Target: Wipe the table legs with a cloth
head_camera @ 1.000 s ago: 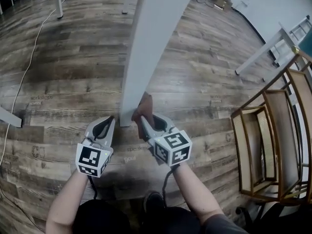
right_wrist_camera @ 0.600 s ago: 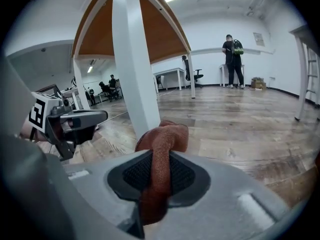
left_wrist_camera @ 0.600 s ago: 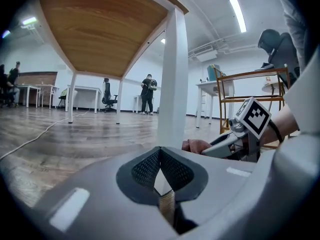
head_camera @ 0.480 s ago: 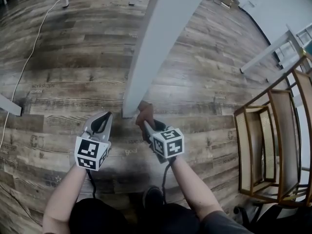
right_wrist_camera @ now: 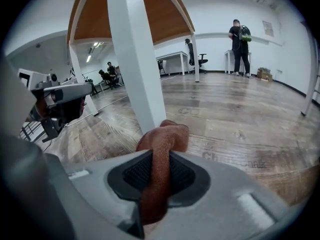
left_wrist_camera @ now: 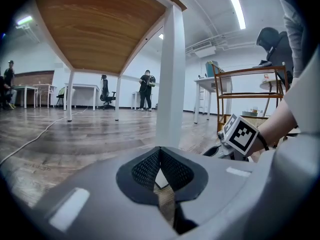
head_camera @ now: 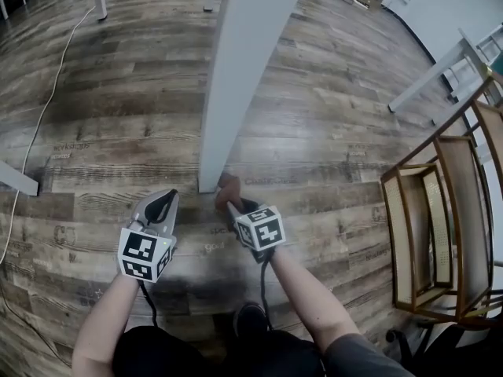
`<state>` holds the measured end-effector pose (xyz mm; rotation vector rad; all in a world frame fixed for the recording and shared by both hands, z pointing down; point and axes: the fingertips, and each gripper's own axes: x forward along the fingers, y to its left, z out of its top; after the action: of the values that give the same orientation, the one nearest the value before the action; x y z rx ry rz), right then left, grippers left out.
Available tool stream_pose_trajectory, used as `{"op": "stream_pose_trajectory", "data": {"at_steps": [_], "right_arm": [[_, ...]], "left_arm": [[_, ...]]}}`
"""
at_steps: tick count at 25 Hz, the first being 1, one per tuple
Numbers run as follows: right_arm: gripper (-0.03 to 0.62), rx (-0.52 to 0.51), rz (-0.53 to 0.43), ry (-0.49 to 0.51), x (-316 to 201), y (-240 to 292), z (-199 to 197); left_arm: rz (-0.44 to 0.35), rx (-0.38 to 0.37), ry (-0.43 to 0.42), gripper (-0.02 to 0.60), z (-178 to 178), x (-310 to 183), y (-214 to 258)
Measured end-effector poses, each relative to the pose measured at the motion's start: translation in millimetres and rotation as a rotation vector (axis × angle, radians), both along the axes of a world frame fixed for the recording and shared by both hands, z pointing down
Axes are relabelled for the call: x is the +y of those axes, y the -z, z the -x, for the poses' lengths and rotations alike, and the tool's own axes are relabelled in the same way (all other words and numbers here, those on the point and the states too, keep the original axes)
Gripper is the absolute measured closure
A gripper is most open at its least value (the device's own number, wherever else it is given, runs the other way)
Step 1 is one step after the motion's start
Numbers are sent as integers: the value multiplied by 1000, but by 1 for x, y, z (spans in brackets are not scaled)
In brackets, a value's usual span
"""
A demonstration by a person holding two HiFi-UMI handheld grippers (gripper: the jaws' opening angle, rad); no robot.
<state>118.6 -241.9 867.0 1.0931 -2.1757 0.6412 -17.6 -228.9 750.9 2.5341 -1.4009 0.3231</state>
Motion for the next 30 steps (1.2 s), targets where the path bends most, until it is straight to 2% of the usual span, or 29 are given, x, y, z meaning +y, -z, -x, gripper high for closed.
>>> {"op": "stream_pose_trajectory", "data": {"at_steps": [2, 4, 6, 8, 10, 13, 20, 25, 30], "right_arm": [[530, 9, -55, -20, -9, 17, -8], [530, 38, -150, -14, -25, 50, -15], [530, 91, -272, 56, -40, 95, -19], [530, 127, -400, 135, -56, 150, -22], [530, 131, -511, 189, -70, 208, -21], [530, 138, -640, 261, -84, 285, -13], [530, 214, -979, 417, -93, 429, 12], [528, 315, -1081, 433, -105, 475, 22], [529, 320, -1182, 433, -111, 514, 29]], "left_arm": [[-11, -1, 10, 561, 6, -8, 9], [-34, 23, 30, 561, 17, -22, 30], [-72, 67, 41, 561, 26, -34, 62], [-131, 75, 25, 561, 29, -46, 102], [-189, 82, 10, 561, 30, -60, 143], [-255, 133, 5, 561, 32, -72, 202], [-348, 106, -55, 561, 19, -79, 289], [-381, 71, -85, 561, 12, -85, 320], [-402, 74, -89, 561, 11, -91, 342]]}}
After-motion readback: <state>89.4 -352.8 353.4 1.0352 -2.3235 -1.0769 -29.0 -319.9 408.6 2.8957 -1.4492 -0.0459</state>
